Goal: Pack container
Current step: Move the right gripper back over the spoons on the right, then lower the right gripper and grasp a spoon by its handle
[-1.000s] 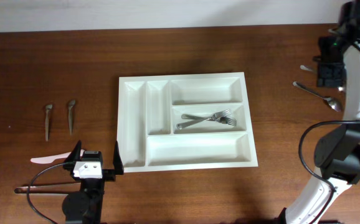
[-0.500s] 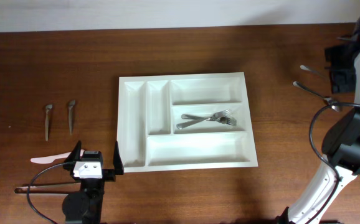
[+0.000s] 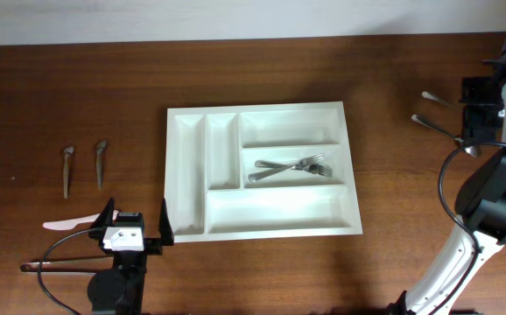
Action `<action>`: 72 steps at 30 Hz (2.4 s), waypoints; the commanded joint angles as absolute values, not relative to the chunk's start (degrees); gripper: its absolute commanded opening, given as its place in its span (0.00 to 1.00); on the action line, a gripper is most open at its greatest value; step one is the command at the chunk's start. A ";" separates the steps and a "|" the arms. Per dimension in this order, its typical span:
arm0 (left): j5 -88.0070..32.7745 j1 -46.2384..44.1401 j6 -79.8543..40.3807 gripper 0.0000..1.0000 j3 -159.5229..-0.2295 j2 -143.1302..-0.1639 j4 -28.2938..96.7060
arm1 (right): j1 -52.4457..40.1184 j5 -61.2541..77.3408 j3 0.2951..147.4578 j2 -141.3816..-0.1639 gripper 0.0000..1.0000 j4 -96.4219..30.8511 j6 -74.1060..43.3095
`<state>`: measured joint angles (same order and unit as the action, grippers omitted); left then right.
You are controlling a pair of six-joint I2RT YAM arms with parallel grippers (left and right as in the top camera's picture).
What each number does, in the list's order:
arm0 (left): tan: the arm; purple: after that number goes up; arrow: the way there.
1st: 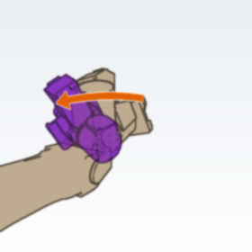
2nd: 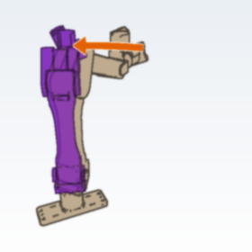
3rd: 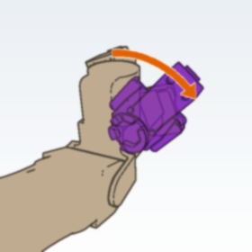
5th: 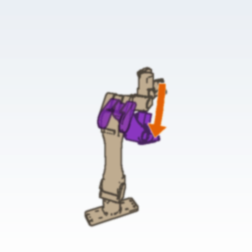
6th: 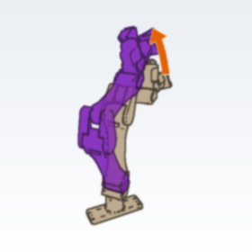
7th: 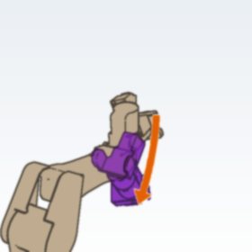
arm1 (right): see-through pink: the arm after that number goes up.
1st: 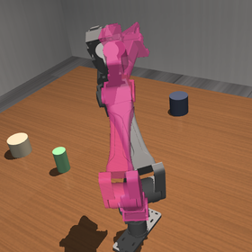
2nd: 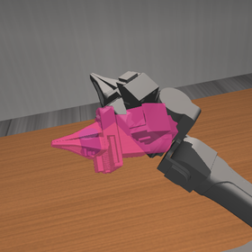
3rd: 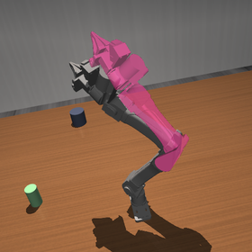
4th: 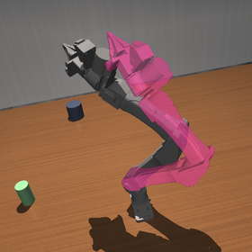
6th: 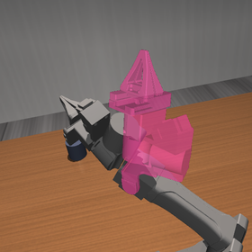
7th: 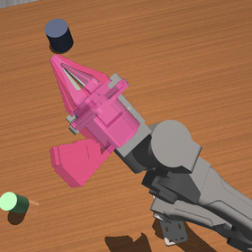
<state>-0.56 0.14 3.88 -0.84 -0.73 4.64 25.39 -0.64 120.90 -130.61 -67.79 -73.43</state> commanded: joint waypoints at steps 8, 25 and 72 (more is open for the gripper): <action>-0.14 0.43 4.99 0.99 -0.49 -0.34 4.73 | 24.49 1.85 120.79 -136.25 0.96 -68.73 -79.20; -0.14 0.43 4.99 0.99 -0.49 -0.34 4.73 | 24.49 -0.64 120.79 -139.52 0.95 -69.95 -79.85; -0.14 0.43 4.99 0.99 -0.49 -0.34 4.73 | 26.70 -0.91 120.77 -142.56 0.92 -71.22 -86.48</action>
